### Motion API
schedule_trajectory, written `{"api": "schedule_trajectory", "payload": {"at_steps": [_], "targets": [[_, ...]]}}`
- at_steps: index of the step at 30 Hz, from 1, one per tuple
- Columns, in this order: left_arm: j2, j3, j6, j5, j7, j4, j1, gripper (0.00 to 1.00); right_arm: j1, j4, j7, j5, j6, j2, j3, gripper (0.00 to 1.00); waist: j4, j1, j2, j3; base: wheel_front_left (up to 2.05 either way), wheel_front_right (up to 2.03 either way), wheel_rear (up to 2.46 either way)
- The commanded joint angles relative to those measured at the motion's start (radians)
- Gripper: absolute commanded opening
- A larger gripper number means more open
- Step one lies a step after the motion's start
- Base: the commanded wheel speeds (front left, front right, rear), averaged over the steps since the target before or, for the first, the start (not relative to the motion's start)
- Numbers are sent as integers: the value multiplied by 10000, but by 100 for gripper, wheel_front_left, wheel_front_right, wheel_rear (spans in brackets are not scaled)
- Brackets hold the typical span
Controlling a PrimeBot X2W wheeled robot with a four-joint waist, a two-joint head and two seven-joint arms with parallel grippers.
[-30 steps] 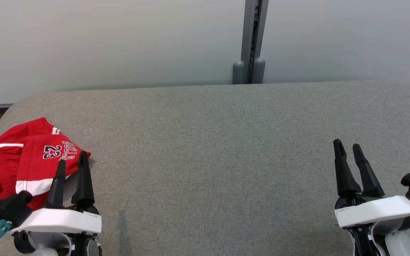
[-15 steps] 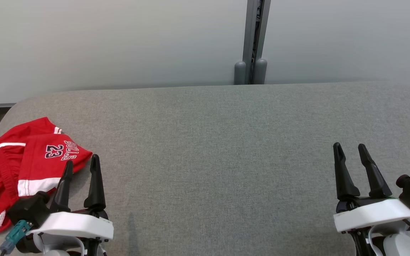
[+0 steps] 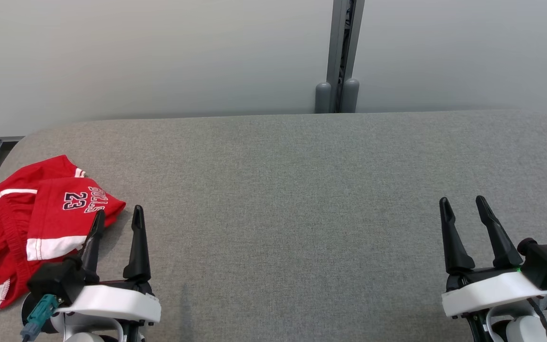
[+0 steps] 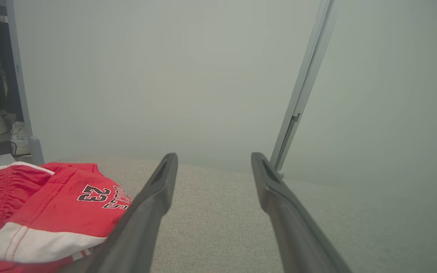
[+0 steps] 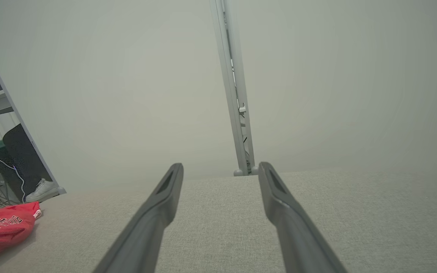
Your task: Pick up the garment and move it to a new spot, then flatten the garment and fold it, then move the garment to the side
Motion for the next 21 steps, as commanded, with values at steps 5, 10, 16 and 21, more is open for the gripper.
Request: {"api": "schedule_trajectory", "payload": {"at_steps": [5,10,16,21], "targets": [[56,-103,78,547,-207,-118,-28,100,-17,-143,-169,-563,39,-90,-14,100,8,0,0,-4,0,0,0],[64,-190,103,934,-337,-150,-7,100,19,-156,-248,-977,42,-96,-15,100,12,0,0,-18,0,0,0],[71,-297,117,1359,-472,-151,-2,100,26,-162,-337,-1493,44,-100,-84,100,25,0,0,-19,0,0,0],[77,-364,145,1694,-599,-162,19,100,40,-178,-396,-1858,44,-102,-115,100,31,0,0,-29,0,0,0]]}}
